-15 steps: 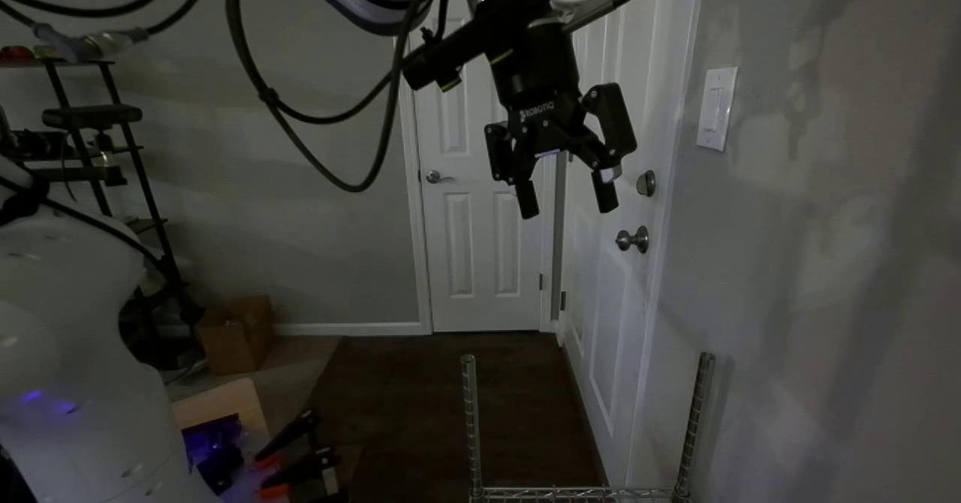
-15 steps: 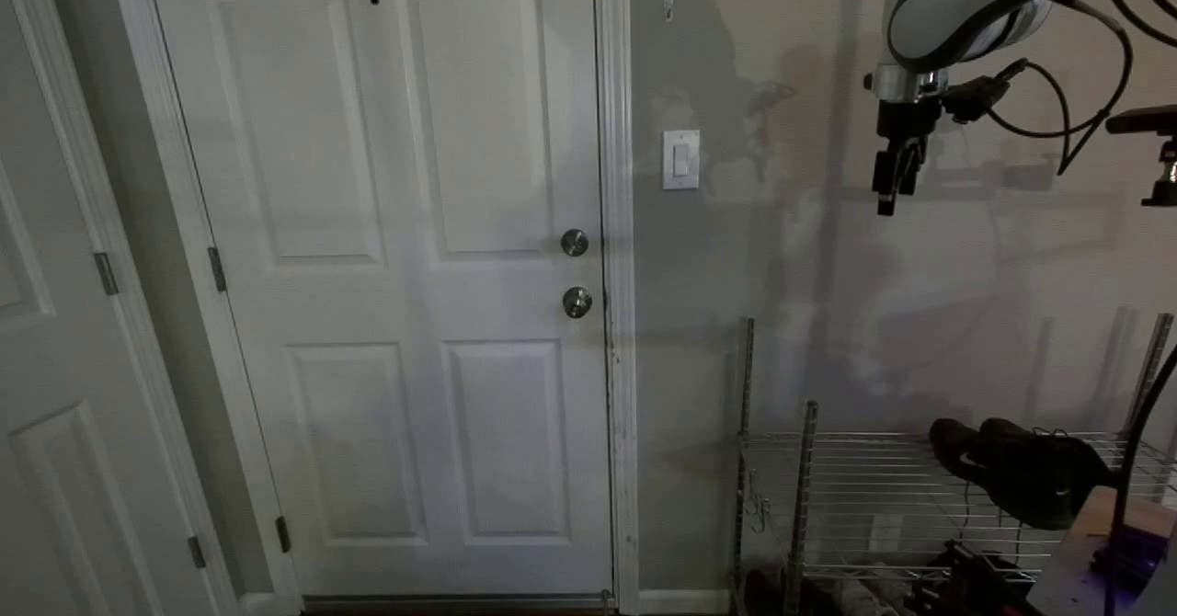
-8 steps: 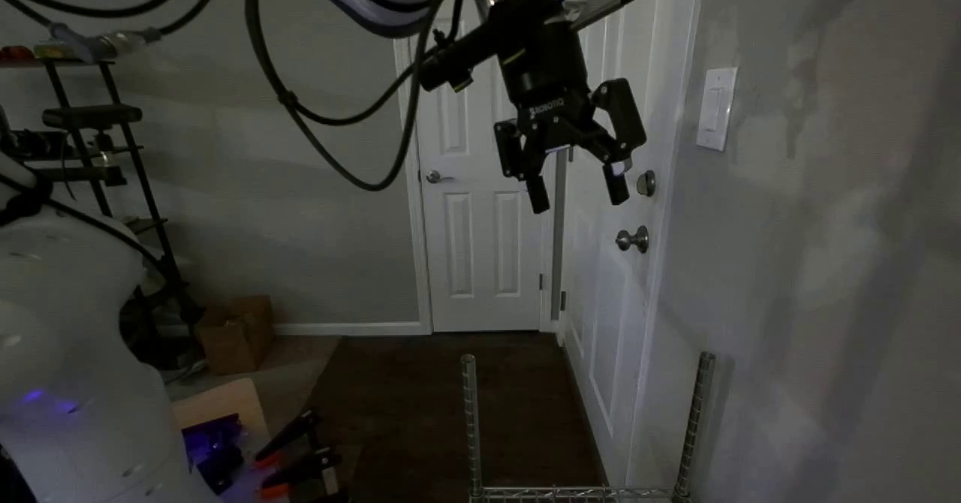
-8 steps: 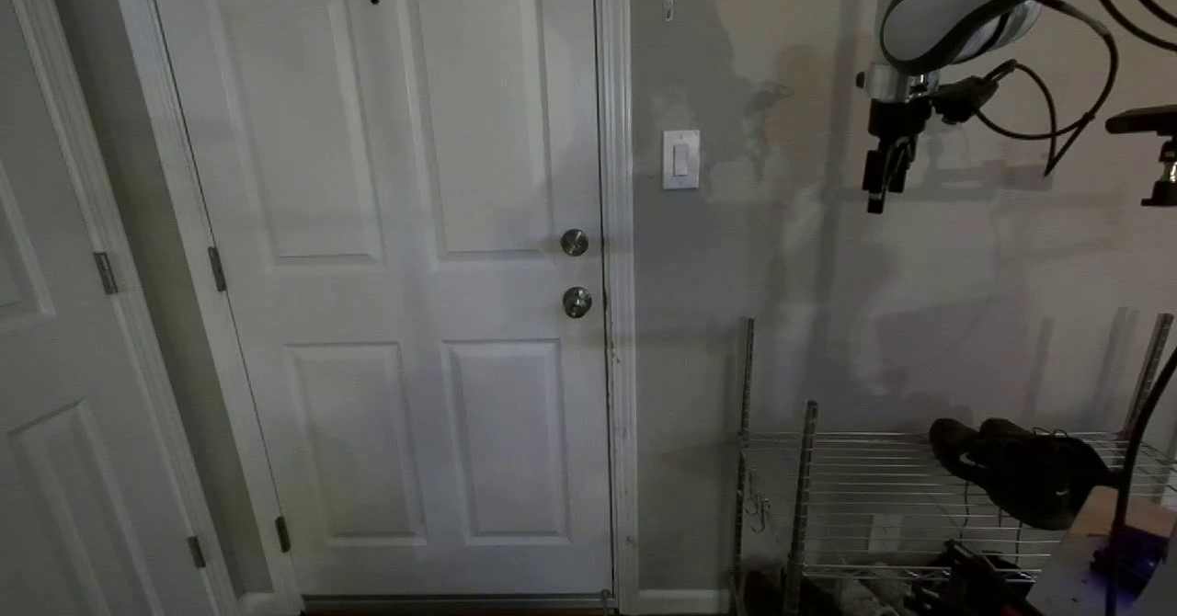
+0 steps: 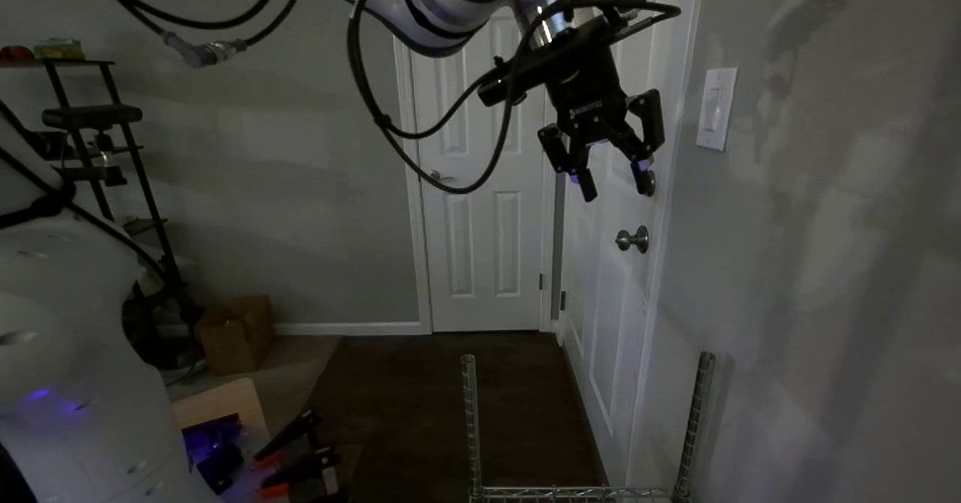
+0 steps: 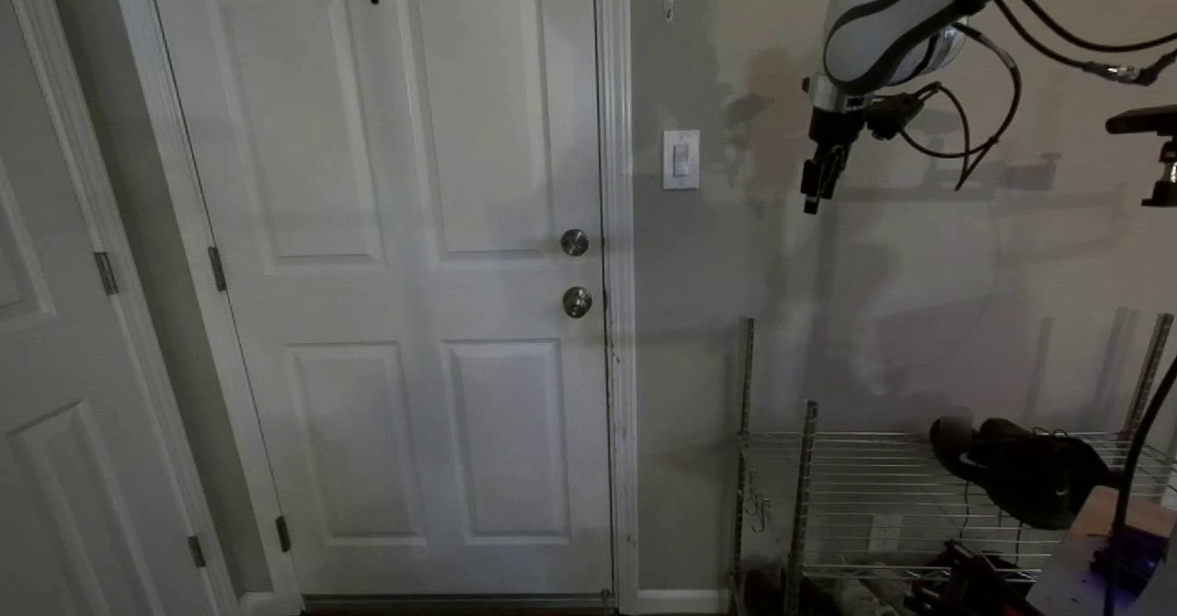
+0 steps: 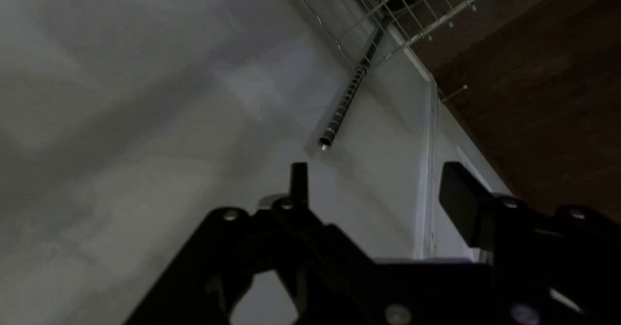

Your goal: Turn on the light switch

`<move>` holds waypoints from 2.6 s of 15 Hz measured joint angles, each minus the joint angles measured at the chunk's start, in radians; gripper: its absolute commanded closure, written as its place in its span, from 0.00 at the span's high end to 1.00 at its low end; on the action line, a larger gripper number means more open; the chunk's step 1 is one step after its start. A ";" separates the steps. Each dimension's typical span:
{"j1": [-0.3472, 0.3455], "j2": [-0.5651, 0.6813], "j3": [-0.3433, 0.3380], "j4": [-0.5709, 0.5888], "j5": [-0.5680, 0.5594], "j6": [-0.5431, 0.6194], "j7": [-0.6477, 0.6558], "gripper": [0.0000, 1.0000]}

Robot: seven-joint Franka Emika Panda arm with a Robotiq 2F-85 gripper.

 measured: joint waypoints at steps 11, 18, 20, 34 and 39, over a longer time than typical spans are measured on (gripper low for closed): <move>0.037 0.225 0.063 0.193 0.083 0.145 0.000 0.00; 0.036 0.326 0.065 0.280 0.070 0.241 0.004 0.00; 0.036 0.362 0.065 0.313 0.049 0.274 0.023 0.00; 0.056 0.456 0.046 0.454 -0.187 0.353 0.276 0.00; 0.078 0.456 0.048 0.491 -0.224 0.353 0.279 0.00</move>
